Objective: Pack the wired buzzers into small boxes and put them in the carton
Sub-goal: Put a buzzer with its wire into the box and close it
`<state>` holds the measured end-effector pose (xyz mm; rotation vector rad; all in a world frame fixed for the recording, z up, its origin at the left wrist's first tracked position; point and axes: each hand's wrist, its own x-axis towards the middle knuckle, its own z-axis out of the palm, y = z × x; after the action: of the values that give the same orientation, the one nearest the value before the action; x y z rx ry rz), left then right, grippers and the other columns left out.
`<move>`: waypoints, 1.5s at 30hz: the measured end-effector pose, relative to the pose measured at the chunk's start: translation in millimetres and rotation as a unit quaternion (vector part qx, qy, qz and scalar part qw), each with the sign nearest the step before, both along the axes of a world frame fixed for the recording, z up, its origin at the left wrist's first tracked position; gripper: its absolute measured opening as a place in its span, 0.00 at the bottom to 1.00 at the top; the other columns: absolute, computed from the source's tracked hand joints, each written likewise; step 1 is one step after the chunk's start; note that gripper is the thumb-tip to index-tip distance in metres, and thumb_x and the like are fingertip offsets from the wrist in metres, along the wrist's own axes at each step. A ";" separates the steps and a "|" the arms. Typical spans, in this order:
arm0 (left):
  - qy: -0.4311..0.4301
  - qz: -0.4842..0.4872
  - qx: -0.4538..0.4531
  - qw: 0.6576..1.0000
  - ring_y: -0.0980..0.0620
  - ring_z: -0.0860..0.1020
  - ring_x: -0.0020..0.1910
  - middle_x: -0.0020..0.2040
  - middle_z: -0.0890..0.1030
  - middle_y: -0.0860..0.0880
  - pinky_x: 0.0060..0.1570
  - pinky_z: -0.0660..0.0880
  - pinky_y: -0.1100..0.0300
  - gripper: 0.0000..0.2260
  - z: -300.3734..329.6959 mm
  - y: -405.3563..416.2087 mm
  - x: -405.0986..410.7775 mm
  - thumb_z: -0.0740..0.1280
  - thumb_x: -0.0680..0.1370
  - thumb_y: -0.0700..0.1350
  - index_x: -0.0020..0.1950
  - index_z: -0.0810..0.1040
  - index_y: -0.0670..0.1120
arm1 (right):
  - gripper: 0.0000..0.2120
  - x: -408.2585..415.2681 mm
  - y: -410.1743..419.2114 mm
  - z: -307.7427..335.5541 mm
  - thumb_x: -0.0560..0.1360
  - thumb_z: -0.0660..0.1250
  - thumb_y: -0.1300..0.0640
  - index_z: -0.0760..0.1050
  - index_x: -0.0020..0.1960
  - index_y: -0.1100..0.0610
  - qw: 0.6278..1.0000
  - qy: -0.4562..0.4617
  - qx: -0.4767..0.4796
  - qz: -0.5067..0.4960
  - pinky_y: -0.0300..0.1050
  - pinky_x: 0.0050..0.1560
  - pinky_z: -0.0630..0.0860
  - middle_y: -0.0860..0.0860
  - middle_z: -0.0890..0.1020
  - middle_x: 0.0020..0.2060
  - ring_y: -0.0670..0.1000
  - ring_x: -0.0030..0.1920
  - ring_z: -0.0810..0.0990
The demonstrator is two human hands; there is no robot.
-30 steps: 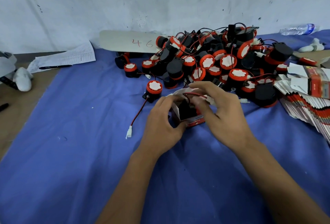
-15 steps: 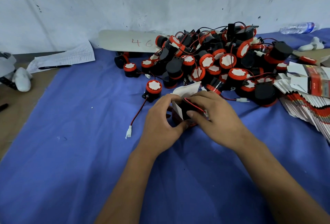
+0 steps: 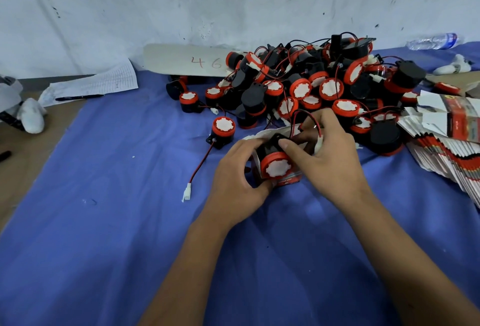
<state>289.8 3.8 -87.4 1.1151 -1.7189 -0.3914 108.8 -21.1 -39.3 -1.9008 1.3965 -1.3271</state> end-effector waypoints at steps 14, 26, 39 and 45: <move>0.016 0.016 -0.002 1.000 0.58 0.78 0.64 0.64 0.80 0.57 0.57 0.74 0.71 0.24 0.3 0.3 -6.9 0.76 0.75 0.52 0.70 0.78 0.50 | 0.14 5.9 -1.2 -2.6 0.79 0.70 0.58 0.64 0.55 0.51 0.994 0.056 0.023 -0.093 0.40 0.30 0.74 0.48 0.77 0.36 0.46 0.34 0.79; -0.027 0.042 -0.008 0.999 0.57 0.79 0.57 0.57 0.81 0.57 0.53 0.74 0.68 0.14 0.2 -0.6 -6.0 0.76 0.76 0.46 0.61 0.82 0.49 | 0.07 5.6 5.1 0.8 0.71 0.77 0.52 0.79 0.41 0.50 0.943 0.295 0.031 -0.152 0.47 0.36 0.76 0.48 0.75 0.44 0.55 0.40 0.78; -0.098 0.073 0.006 0.992 0.53 0.76 0.46 0.50 0.75 0.55 0.41 0.77 0.54 0.09 5.6 3.7 -10.7 0.67 0.78 0.51 0.56 0.81 0.52 | 0.09 -16.4 0.1 10.4 0.74 0.77 0.53 0.82 0.50 0.55 0.966 0.240 -0.089 0.037 0.38 0.54 0.65 0.48 0.78 0.55 0.51 0.56 0.71; -0.152 0.104 0.013 0.983 0.49 0.75 0.56 0.57 0.74 0.52 0.46 0.78 0.50 0.13 3.8 6.1 -13.3 0.67 0.80 0.49 0.64 0.79 0.51 | 0.12 -19.9 -0.5 10.7 0.75 0.72 0.63 0.78 0.56 0.53 0.970 0.200 -0.110 0.086 0.46 0.50 0.76 0.45 0.81 0.51 0.49 0.52 0.76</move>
<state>276.5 9.9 -83.6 1.4149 -1.8386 -0.1173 89.0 -21.6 -28.6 -2.4846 1.2592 -1.0929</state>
